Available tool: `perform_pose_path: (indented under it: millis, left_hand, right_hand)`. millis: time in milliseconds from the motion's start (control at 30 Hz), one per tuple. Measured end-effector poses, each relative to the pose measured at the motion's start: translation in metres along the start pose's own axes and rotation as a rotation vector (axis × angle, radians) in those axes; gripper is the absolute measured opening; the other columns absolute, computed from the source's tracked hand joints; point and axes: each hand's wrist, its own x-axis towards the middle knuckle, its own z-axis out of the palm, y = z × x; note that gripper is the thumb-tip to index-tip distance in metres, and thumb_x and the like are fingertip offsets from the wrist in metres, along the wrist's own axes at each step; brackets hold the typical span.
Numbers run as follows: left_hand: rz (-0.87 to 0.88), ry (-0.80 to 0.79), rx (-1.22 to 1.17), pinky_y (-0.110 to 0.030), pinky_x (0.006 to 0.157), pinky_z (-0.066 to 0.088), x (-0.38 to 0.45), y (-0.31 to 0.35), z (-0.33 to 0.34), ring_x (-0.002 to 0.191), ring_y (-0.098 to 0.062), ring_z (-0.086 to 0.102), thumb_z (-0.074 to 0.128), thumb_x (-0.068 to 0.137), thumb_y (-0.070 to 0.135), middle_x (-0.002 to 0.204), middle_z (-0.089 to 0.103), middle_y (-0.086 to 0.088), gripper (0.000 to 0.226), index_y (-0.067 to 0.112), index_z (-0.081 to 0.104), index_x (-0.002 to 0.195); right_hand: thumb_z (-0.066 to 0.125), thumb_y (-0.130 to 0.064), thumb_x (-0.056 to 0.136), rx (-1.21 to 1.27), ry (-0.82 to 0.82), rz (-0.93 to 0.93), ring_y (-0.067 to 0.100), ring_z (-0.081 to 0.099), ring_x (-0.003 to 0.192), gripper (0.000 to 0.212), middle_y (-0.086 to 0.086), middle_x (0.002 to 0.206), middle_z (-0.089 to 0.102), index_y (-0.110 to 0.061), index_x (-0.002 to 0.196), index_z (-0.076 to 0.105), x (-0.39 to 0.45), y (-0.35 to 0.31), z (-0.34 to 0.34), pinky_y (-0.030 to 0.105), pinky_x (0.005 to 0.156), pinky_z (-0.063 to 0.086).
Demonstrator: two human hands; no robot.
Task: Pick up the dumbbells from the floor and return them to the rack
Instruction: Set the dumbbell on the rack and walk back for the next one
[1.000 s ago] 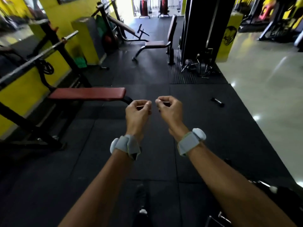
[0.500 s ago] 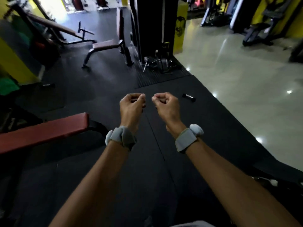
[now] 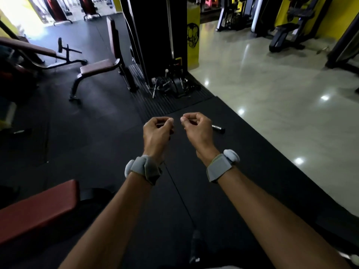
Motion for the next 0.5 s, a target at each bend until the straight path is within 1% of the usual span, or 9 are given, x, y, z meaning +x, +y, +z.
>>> perform_pose_path:
  millis: [100,200,300,400,500]
  left_hand:
    - [0.039,0.012,0.032,-0.032,0.068,0.058,0.061,0.009,0.024,0.08,-0.021,0.072,0.072,0.09,0.03,0.089,0.075,-0.008,0.016,0.015,0.073,0.096]
    - [0.051,0.008,-0.003,-0.033,0.067,0.057,0.118,0.02,0.05,0.079,-0.022,0.072,0.072,0.089,0.03,0.087,0.075,-0.01,0.016,0.015,0.073,0.094]
    - [0.051,-0.031,0.013,-0.035,0.068,0.057,0.175,0.019,0.076,0.082,-0.025,0.074,0.072,0.087,0.032,0.083,0.076,-0.004,0.014,0.018,0.073,0.091]
    - [0.043,-0.075,0.009,-0.036,0.068,0.057,0.233,0.018,0.099,0.081,-0.024,0.074,0.071,0.086,0.032,0.081,0.076,-0.004,0.012,0.021,0.073,0.089]
    - [0.04,-0.099,-0.004,-0.031,0.065,0.054,0.29,0.014,0.114,0.08,-0.023,0.074,0.072,0.084,0.032,0.079,0.075,-0.004,0.011,0.021,0.073,0.089]
  right_hand:
    - [0.074,-0.026,0.091,-0.015,0.01,-0.005,0.01,0.07,0.089,0.006,-0.007,0.092,0.074,-0.024,0.096,0.073,0.056,0.0,0.012,0.038,0.081,0.061]
    - [0.074,-0.028,0.09,-0.046,0.03,-0.019,0.012,0.07,0.089,0.005,-0.007,0.092,0.074,-0.026,0.094,0.073,0.113,0.003,0.024,0.041,0.081,0.061]
    - [0.074,-0.024,0.091,-0.047,0.054,-0.002,0.011,0.071,0.089,0.007,-0.005,0.093,0.075,-0.022,0.098,0.074,0.164,0.007,0.033,0.04,0.082,0.061]
    - [0.074,-0.022,0.092,-0.055,0.082,-0.001,0.01,0.071,0.089,0.009,-0.005,0.093,0.075,-0.019,0.101,0.074,0.216,0.016,0.045,0.038,0.081,0.062]
    - [0.074,-0.022,0.092,-0.072,0.108,-0.002,0.01,0.071,0.089,0.011,-0.005,0.094,0.075,-0.02,0.102,0.073,0.265,0.02,0.06,0.038,0.082,0.062]
